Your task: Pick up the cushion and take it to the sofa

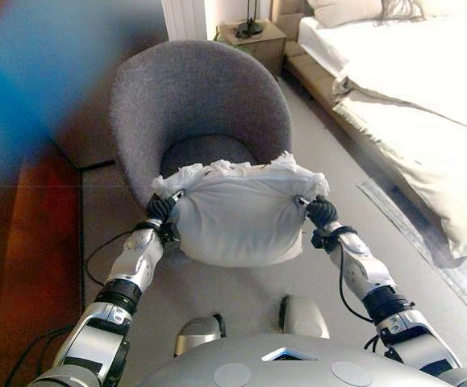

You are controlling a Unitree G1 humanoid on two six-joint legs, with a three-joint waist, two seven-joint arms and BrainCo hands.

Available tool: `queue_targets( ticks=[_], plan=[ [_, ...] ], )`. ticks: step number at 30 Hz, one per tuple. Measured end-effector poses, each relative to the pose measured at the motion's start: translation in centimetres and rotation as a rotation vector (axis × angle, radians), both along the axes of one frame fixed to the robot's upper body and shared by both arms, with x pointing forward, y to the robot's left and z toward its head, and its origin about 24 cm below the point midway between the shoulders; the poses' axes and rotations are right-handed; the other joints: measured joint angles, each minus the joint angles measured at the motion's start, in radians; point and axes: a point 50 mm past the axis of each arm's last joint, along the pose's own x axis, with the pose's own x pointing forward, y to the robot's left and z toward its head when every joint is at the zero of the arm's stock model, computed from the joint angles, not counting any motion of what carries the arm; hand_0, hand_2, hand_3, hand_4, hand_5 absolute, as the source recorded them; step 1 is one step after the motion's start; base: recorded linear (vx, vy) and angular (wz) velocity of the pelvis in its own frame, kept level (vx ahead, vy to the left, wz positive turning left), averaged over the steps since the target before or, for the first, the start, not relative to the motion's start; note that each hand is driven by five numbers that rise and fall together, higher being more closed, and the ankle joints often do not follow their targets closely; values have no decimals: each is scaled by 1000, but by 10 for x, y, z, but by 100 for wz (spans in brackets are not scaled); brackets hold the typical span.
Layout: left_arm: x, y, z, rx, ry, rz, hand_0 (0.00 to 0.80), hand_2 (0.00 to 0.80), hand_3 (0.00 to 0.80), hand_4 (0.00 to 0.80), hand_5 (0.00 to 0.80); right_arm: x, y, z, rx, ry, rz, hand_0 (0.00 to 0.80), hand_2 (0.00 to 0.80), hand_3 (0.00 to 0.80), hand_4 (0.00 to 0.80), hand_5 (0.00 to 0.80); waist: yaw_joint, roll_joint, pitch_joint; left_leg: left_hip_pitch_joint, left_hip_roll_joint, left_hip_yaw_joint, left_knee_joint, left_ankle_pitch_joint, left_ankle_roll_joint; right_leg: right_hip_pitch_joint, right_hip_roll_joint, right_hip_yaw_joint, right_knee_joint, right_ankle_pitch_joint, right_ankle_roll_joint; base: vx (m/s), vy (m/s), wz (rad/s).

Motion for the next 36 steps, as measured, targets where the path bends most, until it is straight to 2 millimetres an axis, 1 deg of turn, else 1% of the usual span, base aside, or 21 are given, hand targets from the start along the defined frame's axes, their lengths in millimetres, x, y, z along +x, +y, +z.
queue_targets(
  ticks=[1,2,3,5,8,10,11,13,14,15,16,17,19,22,25,27,31,33,34,35,36],
  plan=[
    [-1,-1,-1,6,6,-9,800,800,800,800,800,-2,-3,-3,-1,18,-9,800,800,800,800,800,-8,-17,4,0,-3,-31,-2,-5,-9,15,11,-5,-37,-10,12,444,-17,88],
    [-3,-3,-4,17,17,-31,800,800,800,800,800,-8,-6,-8,6,43,-25,800,800,800,800,800,-18,-64,-9,13,-31,-68,-34,-10,-27,25,3,-46,-43,-69,55,420,-41,77],
    [-4,-4,-4,22,21,-43,800,800,800,800,800,-10,-9,-9,14,49,-33,800,800,800,800,800,-26,-95,-18,19,-61,-65,-3,-18,-31,25,-16,-56,-53,-50,14,397,-51,53],
    [-11,-17,-13,-18,50,-67,800,800,800,800,800,-6,-24,-3,-22,34,-42,800,800,800,800,800,-15,-57,6,57,-82,6,92,-112,-25,14,-16,-148,7,-23,20,323,-51,-31],
    [-16,-11,-16,-17,70,-56,800,800,800,800,800,-5,-21,-2,-5,28,-11,800,800,800,800,800,-7,-53,10,150,-57,27,7,-127,-39,18,-13,-255,63,3,-42,444,-69,-68],
    [-13,-11,-12,-24,47,-52,800,800,800,800,800,-4,-21,0,0,18,-2,800,800,800,800,800,-18,-50,-1,173,-22,51,11,-156,-68,19,16,-265,115,-20,-97,421,-113,-30],
    [-14,-10,-12,-27,48,-44,800,800,800,800,800,-4,-19,0,5,18,4,800,800,800,800,800,-42,-33,-17,172,14,54,44,-178,-98,36,49,-269,107,-39,-148,383,-160,-11],
    [-14,-10,-12,-28,46,-38,800,800,800,800,800,-4,-19,0,4,15,11,800,800,800,800,800,-62,-19,-30,140,44,57,175,-212,-133,71,87,-277,75,-55,-199,373,-185,-11],
    [-13,-10,-12,-29,44,-28,800,800,800,800,800,-3,-19,2,-7,12,25,800,800,800,800,800,-61,-25,-32,81,51,58,327,-208,-162,86,94,-276,60,-69,-234,380,-174,-51],
    [-13,-12,-12,-34,41,-19,800,800,800,800,800,-2,-21,4,-25,4,36,800,800,800,800,800,-54,-29,-40,19,52,61,467,-166,-198,98,96,-277,51,-62,-282,363,-141,-74],
    [-13,-15,-12,-40,42,-4,800,800,800,800,800,0,-22,7,-35,-7,45,800,800,800,800,800,-29,-22,-44,-27,55,48,593,-108,-214,121,97,-262,40,-66,-301,310,-100,-84],
    [-13,-16,-12,-42,39,10,800,800,800,800,800,1,-21,9,-36,-18,50,800,800,800,800,800,-28,-21,-47,-79,57,48,709,-46,-208,139,100,-243,33,-76,-307,291,-62,-61],
    [-12,-15,-11,-34,30,24,800,800,800,800,800,3,-18,12,-36,-30,60,800,800,800,800,800,-25,-31,-45,-148,55,43,773,-34,-191,174,104,-213,17,-96,-318,309,-16,-39],
    [-10,-11,-6,-26,7,45,800,800,800,800,800,14,-12,19,-46,-53,85,800,800,800,800,800,12,-44,-38,-204,61,50,671,-33,-170,213,123,-158,-17,-97,-316,331,95,-62],
    [-8,1,-3,-14,-5,78,800,800,800,800,800,28,1,30,-47,-83,129,800,800,800,800,800,40,-42,-35,-206,74,45,363,-18,-161,266,149,-102,-57,-103,-319,349,180,-57],
    [-8,3,-2,-11,-7,84,800,800,800,800,800,32,6,34,-54,-90,139,800,800,800,800,800,60,-33,-29,-210,81,38,170,38,-161,310,163,-72,-90,-104,-310,412,212,-36],
    [-7,6,0,-16,-17,95,800,800,800,800,800,33,6,33,-70,-82,135,800,800,800,800,800,103,-8,-34,-149,96,107,-113,165,-163,359,182,-51,-147,-118,-303,302,177,-8],
    [-7,10,2,-16,-23,112,800,800,800,800,800,36,11,36,-63,-91,144,800,800,800,800,800,116,-3,-30,-109,70,125,-178,200,-120,362,172,-30,-143,-136,-278,231,179,-20],
    [-6,10,2,-13,-27,116,800,800,800,800,800,41,12,40,-68,-106,152,800,800,800,800,800,125,20,-22,-64,69,103,-188,235,-84,366,176,-31,-129,-154,-257,172,146,-28],
    [-5,11,4,-5,-30,123,800,800,800,800,800,45,15,43,-62,-116,155,800,800,800,800,800,125,33,-11,-37,70,103,-187,233,-95,366,173,-47,-91,-176,-226,214,220,-20],
    [-3,12,6,5,-34,136,800,800,800,800,800,47,19,45,-51,-124,161,800,800,800,800,800,132,38,-3,-27,69,99,-186,222,-75,339,144,-112,11,-219,-206,242,270,-3]
  ],
)
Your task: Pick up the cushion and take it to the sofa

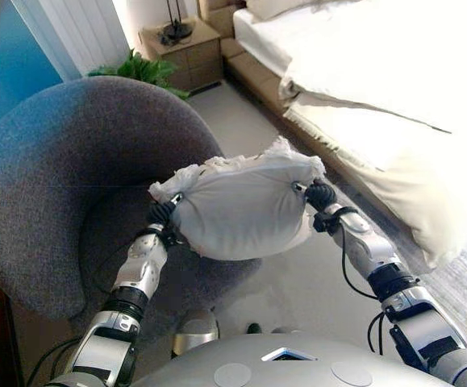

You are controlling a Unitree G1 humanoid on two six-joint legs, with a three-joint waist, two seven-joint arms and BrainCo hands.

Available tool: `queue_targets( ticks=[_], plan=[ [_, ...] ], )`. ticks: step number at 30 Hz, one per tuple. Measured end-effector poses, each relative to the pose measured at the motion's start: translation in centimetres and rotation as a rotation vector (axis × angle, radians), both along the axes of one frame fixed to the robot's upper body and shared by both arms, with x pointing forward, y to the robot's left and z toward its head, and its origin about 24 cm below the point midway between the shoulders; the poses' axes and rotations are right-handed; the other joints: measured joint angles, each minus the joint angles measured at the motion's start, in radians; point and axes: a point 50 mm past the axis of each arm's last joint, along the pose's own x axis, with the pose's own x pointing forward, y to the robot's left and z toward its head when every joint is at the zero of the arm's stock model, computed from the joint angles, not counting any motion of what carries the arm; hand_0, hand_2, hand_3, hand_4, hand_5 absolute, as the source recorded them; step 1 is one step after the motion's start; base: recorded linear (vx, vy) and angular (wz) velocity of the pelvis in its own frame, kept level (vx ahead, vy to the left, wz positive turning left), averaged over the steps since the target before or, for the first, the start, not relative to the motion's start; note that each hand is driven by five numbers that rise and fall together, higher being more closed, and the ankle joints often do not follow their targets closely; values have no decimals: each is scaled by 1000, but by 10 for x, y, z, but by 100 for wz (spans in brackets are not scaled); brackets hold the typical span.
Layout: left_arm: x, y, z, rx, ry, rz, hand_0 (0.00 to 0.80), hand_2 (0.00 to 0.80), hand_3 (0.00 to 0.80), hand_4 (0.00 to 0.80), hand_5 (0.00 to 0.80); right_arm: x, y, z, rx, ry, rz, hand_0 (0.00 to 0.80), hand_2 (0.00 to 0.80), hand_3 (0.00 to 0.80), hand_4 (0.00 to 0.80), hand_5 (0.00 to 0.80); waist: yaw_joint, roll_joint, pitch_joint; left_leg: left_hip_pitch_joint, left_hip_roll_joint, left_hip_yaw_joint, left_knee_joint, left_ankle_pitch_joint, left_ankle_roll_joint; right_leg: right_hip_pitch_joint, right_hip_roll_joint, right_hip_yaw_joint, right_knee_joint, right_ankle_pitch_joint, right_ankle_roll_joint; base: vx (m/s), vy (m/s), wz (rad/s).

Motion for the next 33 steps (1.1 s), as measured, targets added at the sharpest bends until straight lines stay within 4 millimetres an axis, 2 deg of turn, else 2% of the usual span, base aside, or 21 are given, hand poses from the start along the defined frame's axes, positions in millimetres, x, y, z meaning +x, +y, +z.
queue_targets(
  ticks=[1,2,3,4,6,7,8,9,10,11,12,13,15,18,21,27,30,33],
  plan=[
    [5,1,3,12,-8,7,800,800,800,800,800,5,3,2,7,-1,0,800,800,800,800,800,2,-2,9,8,-10,-4,3,-12,8,-28,-41,-48,129,-46,24,245,296,25],
    [12,-1,9,27,-22,8,800,800,800,800,800,11,2,5,8,0,-13,800,800,800,800,800,1,-4,19,15,-17,-13,10,-19,12,-93,-101,-98,326,-78,42,212,208,37],
    [17,-2,13,32,-35,16,800,800,800,800,800,14,3,7,20,-3,-17,800,800,800,800,800,8,-4,19,18,-30,-18,20,-34,23,-130,-165,-124,446,-65,40,226,142,42],
    [20,-1,17,42,-46,28,800,800,800,800,800,17,2,7,30,2,-24,800,800,800,800,800,12,-6,25,32,-44,-25,32,-58,35,-151,-237,-127,538,-58,45,200,35,33],
    [24,2,24,60,-66,62,800,800,800,800,800,19,7,5,52,17,-17,800,800,800,800,800,31,-6,26,56,-50,-33,34,-64,32,-152,-318,-114,561,-33,65,175,-69,23],
    [25,8,28,78,-72,92,800,800,800,800,800,20,13,6,55,17,9,800,800,800,800,800,36,-5,26,58,-45,-50,36,-63,30,-151,-331,-106,522,-32,70,180,-209,20],
    [25,11,30,89,-73,124,800,800,800,800,800,21,19,7,53,16,42,800,800,800,800,800,41,-6,27,59,-36,-65,38,-66,26,-152,-327,-93,470,-36,79,142,-275,11],
    [24,19,31,110,-70,172,800,800,800,800,800,23,29,10,47,15,87,800,800,800,800,800,48,-4,28,56,-22,-90,42,-69,21,-163,-304,-79,385,-37,87,94,-275,3],
    [24,26,34,123,-75,213,800,800,800,800,800,25,39,12,38,14,125,800,800,800,800,800,49,-4,28,38,-5,-126,59,-74,5,-157,-260,-55,252,-25,106,42,-222,8],
    [25,36,41,139,-102,248,800,800,800,800,800,28,48,16,35,8,154,800,800,800,800,800,50,-27,28,9,-1,-160,77,-77,-33,-157,-230,-38,123,-9,127,13,-169,49],
    [27,39,45,143,-122,265,800,800,800,800,800,32,55,19,36,6,164,800,800,800,800,800,41,-50,35,-3,0,-187,83,-69,-66,-148,-207,-25,84,62,138,-6,-187,83],
    [27,35,44,132,-128,265,800,800,800,800,800,32,54,17,39,25,156,800,800,800,800,800,37,-54,34,-5,17,-201,88,-75,-68,-139,-188,-42,75,56,123,-12,-171,69],
    [27,30,46,114,-145,257,800,800,800,800,800,40,42,23,14,31,150,800,800,800,800,800,78,-59,36,7,25,-190,127,-116,-96,-146,-155,-51,64,66,96,57,-136,14],
    [26,28,50,90,-168,265,800,800,800,800,800,49,41,32,7,36,173,800,800,800,800,800,112,-64,37,19,58,-188,118,-113,-112,-112,-121,-70,11,91,82,128,-25,-1],
    [21,32,46,94,-148,275,800,800,800,800,800,49,46,31,27,44,186,800,800,800,800,800,113,-67,35,30,57,-188,120,-119,-119,-79,-124,-90,-10,88,80,136,24,14],
    [14,34,36,140,-98,261,800,800,800,800,800,47,51,26,40,68,173,800,800,800,800,800,125,-71,34,20,30,-186,124,-128,-102,-77,-151,-98,-22,96,92,33,56,4],
    [30,30,41,159,-105,241,800,800,800,800,800,57,49,33,17,50,143,800,800,800,800,800,126,-71,33,-60,22,-185,163,-132,-98,-151,-163,-102,10,91,94,-227,-32,5],
    [59,28,64,185,-151,223,800,800,800,800,800,72,48,56,-3,-32,106,800,800,800,800,800,123,-64,37,-175,22,-187,203,-119,-94,-253,-167,-108,39,112,97,-207,-56,5]
  ],
)
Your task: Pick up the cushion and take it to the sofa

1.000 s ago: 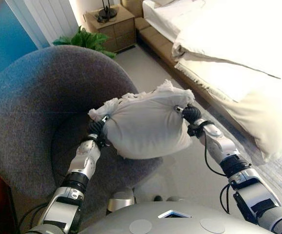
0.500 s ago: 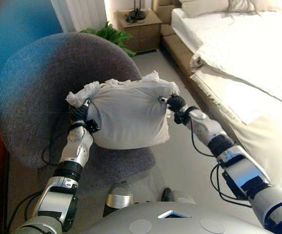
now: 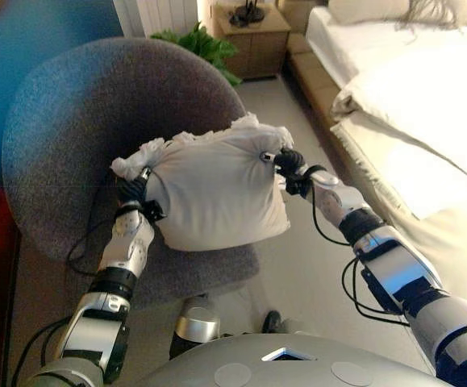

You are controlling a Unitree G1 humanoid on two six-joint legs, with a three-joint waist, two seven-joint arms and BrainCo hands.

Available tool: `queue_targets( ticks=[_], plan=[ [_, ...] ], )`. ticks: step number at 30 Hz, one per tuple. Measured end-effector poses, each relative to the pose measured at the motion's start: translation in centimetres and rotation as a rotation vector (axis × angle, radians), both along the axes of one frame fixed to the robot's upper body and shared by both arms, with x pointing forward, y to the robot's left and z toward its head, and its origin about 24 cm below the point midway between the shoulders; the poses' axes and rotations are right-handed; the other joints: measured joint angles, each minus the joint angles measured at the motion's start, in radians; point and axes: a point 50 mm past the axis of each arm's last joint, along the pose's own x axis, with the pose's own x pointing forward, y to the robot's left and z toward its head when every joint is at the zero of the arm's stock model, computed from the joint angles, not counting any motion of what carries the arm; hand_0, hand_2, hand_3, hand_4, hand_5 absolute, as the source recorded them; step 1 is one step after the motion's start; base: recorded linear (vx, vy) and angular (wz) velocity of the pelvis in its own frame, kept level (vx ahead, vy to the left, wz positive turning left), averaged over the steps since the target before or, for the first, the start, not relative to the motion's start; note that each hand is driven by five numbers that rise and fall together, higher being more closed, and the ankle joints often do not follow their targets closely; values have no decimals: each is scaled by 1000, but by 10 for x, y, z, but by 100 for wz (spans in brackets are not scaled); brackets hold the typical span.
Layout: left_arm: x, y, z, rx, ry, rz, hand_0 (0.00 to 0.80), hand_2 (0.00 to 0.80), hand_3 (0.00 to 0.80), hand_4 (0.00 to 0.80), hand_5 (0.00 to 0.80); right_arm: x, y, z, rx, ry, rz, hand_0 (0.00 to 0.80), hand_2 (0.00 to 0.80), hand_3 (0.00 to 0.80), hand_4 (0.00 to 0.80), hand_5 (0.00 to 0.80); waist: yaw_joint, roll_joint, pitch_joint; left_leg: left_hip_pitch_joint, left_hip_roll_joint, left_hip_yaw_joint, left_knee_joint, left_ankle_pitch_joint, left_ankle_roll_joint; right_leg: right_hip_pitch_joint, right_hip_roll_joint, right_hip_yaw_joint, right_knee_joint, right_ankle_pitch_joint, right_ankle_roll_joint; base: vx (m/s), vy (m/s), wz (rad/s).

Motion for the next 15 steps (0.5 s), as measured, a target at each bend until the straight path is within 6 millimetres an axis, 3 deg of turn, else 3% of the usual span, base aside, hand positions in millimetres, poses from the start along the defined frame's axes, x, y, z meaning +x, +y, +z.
queue_targets(
  ticks=[5,9,15],
  plan=[
    [29,-7,34,21,-78,-28,800,800,800,800,800,9,-1,19,-7,-83,-49,800,800,800,800,800,-25,10,41,-43,-7,8,16,2,3,-42,-14,-7,3,9,-2,-71,94,-1],
    [32,0,46,44,-113,49,800,800,800,800,800,5,12,29,1,-119,-16,800,800,800,800,800,-52,27,67,-42,-13,33,0,11,15,-36,-22,-3,-42,50,5,45,110,-16],
    [33,13,55,61,-120,161,800,800,800,800,800,-7,35,28,-66,-124,96,800,800,800,800,800,-91,38,73,1,-24,63,-68,34,27,32,-21,7,-191,126,21,34,81,-10]
  ],
)
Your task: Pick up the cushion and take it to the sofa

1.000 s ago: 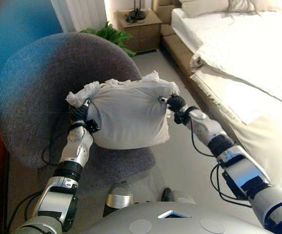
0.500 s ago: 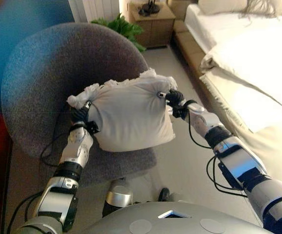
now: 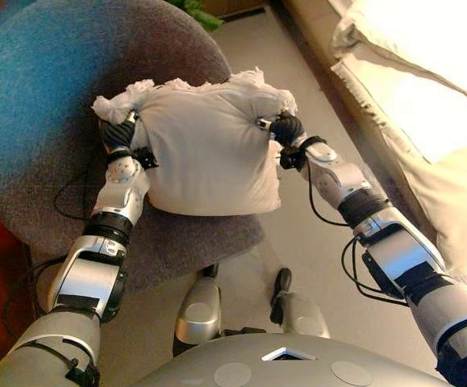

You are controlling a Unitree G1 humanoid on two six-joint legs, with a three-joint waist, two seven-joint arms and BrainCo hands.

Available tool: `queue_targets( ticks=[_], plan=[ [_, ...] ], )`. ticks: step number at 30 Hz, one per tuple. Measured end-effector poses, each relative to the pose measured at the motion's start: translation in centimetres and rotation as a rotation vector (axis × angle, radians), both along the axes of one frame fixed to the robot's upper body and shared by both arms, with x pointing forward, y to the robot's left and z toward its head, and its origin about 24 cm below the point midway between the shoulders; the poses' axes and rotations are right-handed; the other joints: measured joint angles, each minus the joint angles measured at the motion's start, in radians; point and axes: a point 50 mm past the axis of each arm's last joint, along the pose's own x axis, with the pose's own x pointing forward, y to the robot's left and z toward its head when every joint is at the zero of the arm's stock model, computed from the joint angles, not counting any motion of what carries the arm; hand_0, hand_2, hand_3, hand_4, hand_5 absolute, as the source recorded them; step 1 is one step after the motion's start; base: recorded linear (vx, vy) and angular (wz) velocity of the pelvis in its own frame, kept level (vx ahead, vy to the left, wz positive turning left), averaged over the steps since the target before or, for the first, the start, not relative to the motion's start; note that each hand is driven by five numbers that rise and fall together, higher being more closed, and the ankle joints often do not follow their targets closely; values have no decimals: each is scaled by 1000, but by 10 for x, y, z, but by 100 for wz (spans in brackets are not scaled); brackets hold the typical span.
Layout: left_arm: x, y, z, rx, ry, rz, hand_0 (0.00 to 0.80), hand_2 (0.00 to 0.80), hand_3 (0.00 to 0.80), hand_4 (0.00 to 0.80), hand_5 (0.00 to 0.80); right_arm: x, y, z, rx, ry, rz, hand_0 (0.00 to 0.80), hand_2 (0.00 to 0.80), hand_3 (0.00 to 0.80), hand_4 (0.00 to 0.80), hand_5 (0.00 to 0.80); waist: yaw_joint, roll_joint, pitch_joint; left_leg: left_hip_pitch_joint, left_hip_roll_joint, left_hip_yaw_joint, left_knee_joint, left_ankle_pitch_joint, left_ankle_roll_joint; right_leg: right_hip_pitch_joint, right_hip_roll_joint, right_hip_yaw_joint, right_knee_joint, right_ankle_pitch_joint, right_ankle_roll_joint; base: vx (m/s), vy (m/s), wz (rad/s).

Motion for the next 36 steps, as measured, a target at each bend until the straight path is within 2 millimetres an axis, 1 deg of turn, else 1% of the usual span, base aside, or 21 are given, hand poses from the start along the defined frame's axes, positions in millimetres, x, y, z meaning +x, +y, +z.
queue_targets(
  ticks=[3,7,9,11,14,16,19,21,23,25,27,30,33,35,36],
  plan=[
    [-1,3,0,4,4,40,800,800,800,800,800,-11,8,-8,-13,31,40,800,800,800,800,800,-5,2,1,32,-7,9,-26,1,0,44,2,1,-59,20,2,101,69,-5],
    [1,11,7,27,15,85,800,800,800,800,800,-23,22,-15,-49,60,101,800,800,800,800,800,-13,10,6,59,-7,21,-43,1,-1,60,2,5,-65,20,2,-2,74,-7],
    [8,14,14,31,22,118,800,800,800,800,800,-27,30,-17,-63,69,125,800,800,800,800,800,-18,20,11,56,-8,23,-43,1,-1,54,1,7,-64,21,3,-65,98,-3],
    [14,18,23,57,23,153,800,800,800,800,800,-32,40,-20,-71,87,154,800,800,800,800,800,-32,30,17,48,-8,25,-44,1,-1,44,0,11,-64,21,3,-50,79,-4],
    [19,29,47,110,-14,198,800,800,800,800,800,-46,61,-19,-94,77,256,800,800,800,800,800,-41,45,25,8,-9,32,-44,10,1,0,-1,17,-64,31,3,-32,55,-7],
    [23,27,57,131,-34,193,800,800,800,800,800,-57,71,-22,-113,77,315,800,800,800,800,800,-40,57,32,3,-11,43,-44,11,3,-9,-1,22,-64,36,4,-4,53,-9],
    [26,24,65,134,-75,183,800,800,800,800,800,-67,80,-24,-110,74,366,800,800,800,800,800,-43,70,40,-9,-12,47,-43,11,3,-23,-1,27,-63,36,5,-44,50,-4],
    [26,22,69,131,-116,166,800,800,800,800,800,-68,81,-22,-117,58,371,800,800,800,800,800,-46,79,50,-33,-11,48,-40,11,3,-49,0,29,-60,38,4,-77,51,-3],
    [28,18,74,120,-158,125,800,800,800,800,800,-66,79,-21,-137,40,359,800,800,800,800,800,-48,85,76,-56,-10,49,-31,11,3,-78,0,32,-41,38,4,-79,45,-4],
    [32,11,83,124,-194,81,800,800,800,800,800,-63,77,-20,-152,22,343,800,800,800,800,800,-60,82,110,-73,-10,52,-23,12,5,-99,-1,38,-30,38,4,-131,69,-5],
    [37,3,97,93,-249,47,800,800,800,800,800,-57,76,-17,-149,-7,318,800,800,800,800,800,-64,79,138,-110,-10,57,-10,13,6,-146,-3,40,-4,37,3,-103,43,-8],
    [42,-4,122,61,-340,32,800,800,800,800,800,-49,79,0,-142,-87,318,800,800,800,800,800,-67,72,183,-160,-11,77,14,14,8,-216,-10,46,37,38,1,-65,36,-15],
    [44,-2,136,59,-388,42,800,800,800,800,800,-44,82,12,-135,-131,329,800,800,800,800,800,-74,68,211,-181,-12,80,40,9,6,-247,-17,45,76,30,-3,-12,55,-9],
    [44,0,139,63,-394,44,800,800,800,800,800,-43,82,16,-132,-138,337,800,800,800,800,800,-89,67,219,-189,-12,80,50,9,6,-259,-19,45,99,22,-3,-4,59,3],
    [43,1,139,65,-395,45,800,800,800,800,800,-43,83,16,-132,-140,339,800,800,800,800,800,-89,64,221,-189,-12,80,54,7,8,-264,-19,47,111,18,-4,-10,47,2]
  ],
)
